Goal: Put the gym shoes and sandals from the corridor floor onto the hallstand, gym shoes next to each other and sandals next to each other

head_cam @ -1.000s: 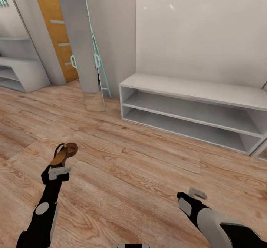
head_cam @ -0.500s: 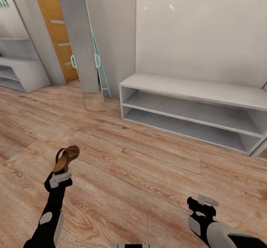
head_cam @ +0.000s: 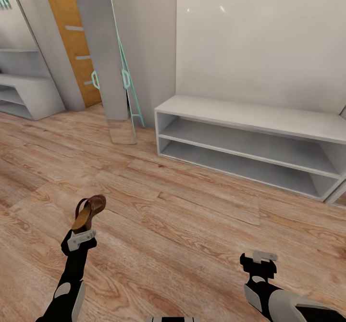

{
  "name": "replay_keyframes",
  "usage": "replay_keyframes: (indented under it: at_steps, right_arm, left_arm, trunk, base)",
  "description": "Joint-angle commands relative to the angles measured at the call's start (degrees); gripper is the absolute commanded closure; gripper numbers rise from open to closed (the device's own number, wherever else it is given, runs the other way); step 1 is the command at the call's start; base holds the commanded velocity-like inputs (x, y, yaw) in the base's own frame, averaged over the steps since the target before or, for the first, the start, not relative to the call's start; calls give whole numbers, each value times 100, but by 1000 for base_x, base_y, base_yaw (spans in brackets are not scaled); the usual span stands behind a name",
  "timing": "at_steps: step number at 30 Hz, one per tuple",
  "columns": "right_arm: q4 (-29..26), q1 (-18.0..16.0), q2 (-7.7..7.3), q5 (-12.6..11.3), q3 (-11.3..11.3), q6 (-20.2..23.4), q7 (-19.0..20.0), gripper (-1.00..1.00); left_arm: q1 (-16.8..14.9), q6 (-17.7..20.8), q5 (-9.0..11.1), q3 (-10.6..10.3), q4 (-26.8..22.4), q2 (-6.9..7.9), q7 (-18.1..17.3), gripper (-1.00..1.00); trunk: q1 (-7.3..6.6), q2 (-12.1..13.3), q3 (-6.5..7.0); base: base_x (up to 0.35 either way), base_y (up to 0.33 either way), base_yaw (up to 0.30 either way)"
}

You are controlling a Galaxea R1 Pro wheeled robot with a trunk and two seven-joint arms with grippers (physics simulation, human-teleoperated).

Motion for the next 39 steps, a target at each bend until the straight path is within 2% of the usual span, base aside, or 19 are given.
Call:
replay_keyframes:
  at_steps: [1,17,27,39]
  right_arm:
    - [1,1,1,46,0,-1,0,-100]
    - [4,2,0,133,1,1,0,-100]
    - [-3,2,-4,136,-3,-1,-13,-100]
    - [-18,2,15,173,1,-8,-29,-100]
  left_arm:
    - [0,-14,5,-1,27,0,0,100]
    - [0,-54,13,-25,442,-14,0,100]
    - [0,-404,5,-42,673,-14,0,100]
    - [0,-488,4,-42,726,-23,0,100]
  trunk:
    - [0,0,0]
    - [0,0,0]
    - [0,0,0]
    - [0,0,1]
  base:
    - [0,0,0]
    - [0,0,0]
    - [0,0,0]
    - [0,0,-4]
